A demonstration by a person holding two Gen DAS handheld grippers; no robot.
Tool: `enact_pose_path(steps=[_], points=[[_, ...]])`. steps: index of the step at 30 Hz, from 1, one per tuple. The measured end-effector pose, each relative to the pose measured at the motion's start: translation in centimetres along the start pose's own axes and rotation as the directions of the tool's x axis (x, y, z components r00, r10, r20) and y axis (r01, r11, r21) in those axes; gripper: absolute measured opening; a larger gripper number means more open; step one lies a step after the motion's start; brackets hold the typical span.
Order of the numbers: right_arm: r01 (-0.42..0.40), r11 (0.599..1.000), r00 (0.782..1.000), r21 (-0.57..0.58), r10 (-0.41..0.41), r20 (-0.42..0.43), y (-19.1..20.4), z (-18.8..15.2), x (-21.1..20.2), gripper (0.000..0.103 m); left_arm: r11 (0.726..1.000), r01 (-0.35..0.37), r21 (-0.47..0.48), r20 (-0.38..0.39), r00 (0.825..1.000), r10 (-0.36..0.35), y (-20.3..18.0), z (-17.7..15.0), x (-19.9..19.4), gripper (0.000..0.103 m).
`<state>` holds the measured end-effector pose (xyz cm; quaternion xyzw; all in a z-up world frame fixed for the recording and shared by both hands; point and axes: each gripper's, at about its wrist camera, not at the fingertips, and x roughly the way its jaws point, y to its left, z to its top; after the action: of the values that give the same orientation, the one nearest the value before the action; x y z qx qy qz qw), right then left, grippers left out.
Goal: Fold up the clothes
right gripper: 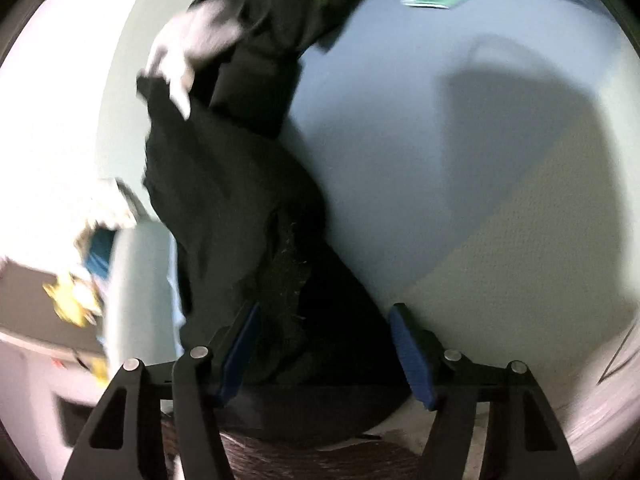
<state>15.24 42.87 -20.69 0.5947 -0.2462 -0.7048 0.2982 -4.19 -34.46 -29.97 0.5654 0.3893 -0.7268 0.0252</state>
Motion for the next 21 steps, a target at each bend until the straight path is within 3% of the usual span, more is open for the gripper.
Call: enact_pose_path(steps=[3,4,8,11,15,17,21], points=[[0.069,0.995,0.996,-0.072,-0.073,-0.057,1.2,0.5,0.9,0.074,0.997,-0.082,0.003,-0.015,0.996,0.082,-1.0,0.2,0.5,0.066],[0.09,0.991,0.992,-0.101,-0.098,-0.078,1.6,0.6,1.2,0.074,0.994,-0.109,0.005,-0.017,0.994,0.109,-1.3,0.3,0.6,0.059],[0.112,0.989,0.985,-0.094,-0.123,-0.12,1.7,1.1,1.5,0.072,0.994,-0.11,-0.004,-0.025,0.994,0.11,-1.7,0.4,0.8,0.048],[0.15,0.984,0.978,-0.098,-0.162,-0.132,2.0,1.4,1.5,0.058,0.993,-0.121,0.0,-0.021,0.992,0.121,-2.0,0.3,1.0,0.047],[0.127,0.985,0.981,-0.114,-0.142,-0.131,2.5,0.9,1.9,0.028,0.992,-0.125,0.016,-0.007,0.992,0.125,-2.5,0.2,1.2,0.043],[0.118,0.986,0.985,-0.118,-0.132,-0.112,2.6,0.5,1.8,0.023,0.994,-0.109,0.003,0.014,0.994,0.109,-2.3,0.0,1.2,0.029],[0.066,0.993,0.994,-0.095,-0.074,-0.085,2.3,0.3,0.8,0.019,0.998,-0.055,-0.021,0.043,0.998,0.056,-1.7,-0.3,1.1,0.022]])
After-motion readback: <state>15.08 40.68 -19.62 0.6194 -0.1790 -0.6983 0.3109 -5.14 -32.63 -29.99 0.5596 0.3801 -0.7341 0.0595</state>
